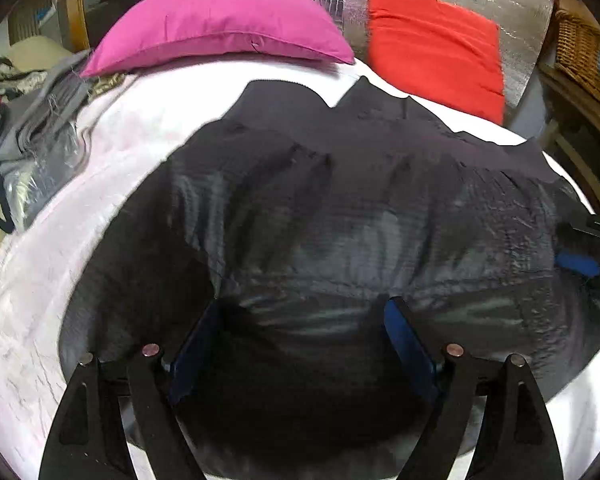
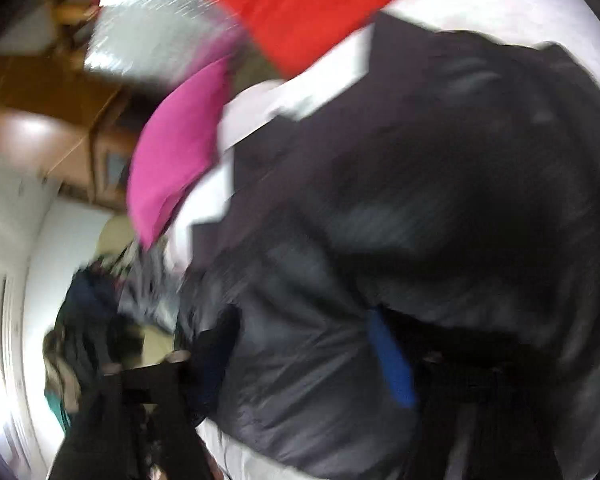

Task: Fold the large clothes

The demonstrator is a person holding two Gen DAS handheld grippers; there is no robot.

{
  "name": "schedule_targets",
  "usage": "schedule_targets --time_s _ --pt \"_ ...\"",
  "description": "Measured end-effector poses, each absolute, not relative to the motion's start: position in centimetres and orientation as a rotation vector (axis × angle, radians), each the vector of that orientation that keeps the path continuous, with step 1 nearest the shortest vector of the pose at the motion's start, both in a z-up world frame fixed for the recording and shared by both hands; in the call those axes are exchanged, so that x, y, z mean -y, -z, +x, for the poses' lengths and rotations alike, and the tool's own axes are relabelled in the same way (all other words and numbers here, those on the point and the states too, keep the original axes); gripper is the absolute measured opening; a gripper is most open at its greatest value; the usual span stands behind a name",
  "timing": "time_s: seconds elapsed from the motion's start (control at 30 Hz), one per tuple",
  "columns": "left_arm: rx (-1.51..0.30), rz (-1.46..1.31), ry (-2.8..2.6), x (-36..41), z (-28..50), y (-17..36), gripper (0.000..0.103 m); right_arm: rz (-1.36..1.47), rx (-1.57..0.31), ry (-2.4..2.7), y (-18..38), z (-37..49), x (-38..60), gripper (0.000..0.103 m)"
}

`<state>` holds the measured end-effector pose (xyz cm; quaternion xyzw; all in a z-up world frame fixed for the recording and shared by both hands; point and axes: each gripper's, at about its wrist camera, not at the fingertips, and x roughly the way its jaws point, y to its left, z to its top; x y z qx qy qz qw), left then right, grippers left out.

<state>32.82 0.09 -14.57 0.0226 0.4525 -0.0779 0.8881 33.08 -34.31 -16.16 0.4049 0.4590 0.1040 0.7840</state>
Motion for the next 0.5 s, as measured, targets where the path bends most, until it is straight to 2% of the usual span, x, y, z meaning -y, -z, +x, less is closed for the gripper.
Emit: schedule_targets --time_s 0.1,0.17,0.27,0.4,0.5 --pt "-0.937 0.024 0.136 -0.9 32.9 13.6 0.085 0.803 -0.994 -0.212 14.6 32.7 33.6 0.062" --pt "-0.908 -0.006 0.135 -2.0 32.1 12.5 0.085 0.797 -0.962 -0.229 13.0 31.9 33.7 0.075" --pt "-0.867 0.012 0.081 -3.9 31.4 11.7 0.085 0.723 -0.955 -0.207 12.1 31.3 33.7 0.075" --pt "-1.028 -0.128 0.048 -7.9 32.8 14.3 0.085 0.817 -0.983 -0.105 13.0 31.0 37.3 0.075" --pt "-1.009 -0.164 0.007 -10.2 32.3 13.0 0.085 0.715 -0.95 -0.09 10.4 29.8 36.9 0.077"
